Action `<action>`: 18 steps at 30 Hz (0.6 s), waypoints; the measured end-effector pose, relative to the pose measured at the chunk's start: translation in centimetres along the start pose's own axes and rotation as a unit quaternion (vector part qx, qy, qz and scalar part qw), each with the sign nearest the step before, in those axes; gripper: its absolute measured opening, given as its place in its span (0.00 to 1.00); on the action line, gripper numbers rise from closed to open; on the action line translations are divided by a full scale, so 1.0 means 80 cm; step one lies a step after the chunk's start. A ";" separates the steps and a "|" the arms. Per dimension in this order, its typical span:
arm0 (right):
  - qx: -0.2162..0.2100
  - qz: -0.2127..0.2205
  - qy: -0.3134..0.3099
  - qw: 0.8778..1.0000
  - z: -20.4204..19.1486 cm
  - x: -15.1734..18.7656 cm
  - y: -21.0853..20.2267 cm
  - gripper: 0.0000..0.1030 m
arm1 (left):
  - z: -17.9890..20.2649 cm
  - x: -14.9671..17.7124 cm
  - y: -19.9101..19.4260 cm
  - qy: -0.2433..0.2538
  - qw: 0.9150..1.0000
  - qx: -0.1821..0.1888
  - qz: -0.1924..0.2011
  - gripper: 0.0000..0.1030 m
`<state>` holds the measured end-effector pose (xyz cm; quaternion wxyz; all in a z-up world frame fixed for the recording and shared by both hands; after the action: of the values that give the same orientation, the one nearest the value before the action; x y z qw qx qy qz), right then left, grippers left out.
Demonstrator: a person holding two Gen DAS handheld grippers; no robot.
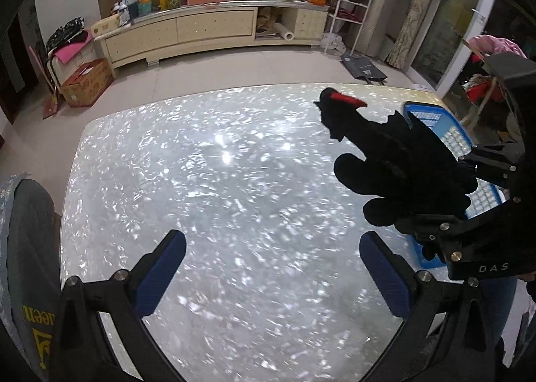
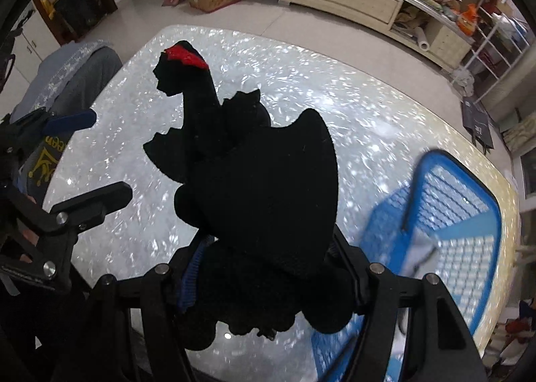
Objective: Organize soft objects
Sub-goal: 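Lift the black plush dragon and carry it over the basket with the right tool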
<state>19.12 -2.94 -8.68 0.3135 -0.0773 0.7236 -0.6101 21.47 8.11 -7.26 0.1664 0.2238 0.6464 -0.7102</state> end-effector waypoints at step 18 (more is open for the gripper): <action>-0.001 0.073 0.049 0.996 0.083 0.065 -0.102 0.64 | 0.122 -0.020 -0.076 0.065 0.997 0.014 0.037 1.00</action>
<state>16.43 -13.07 -3.31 0.3211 0.0055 0.7424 -0.5879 18.62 -1.03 -0.69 0.1468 0.2953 0.6373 -0.6965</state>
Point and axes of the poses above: each gripper's, at about its wrist camera, not at the fingertips, and y roughly the way its jaws point, z to its right, x to its underside, the point moved 5 cm from there along y, roughly the way its jaws point, and after that the axes turned 5 degrees about y, right-handed, at the moved point
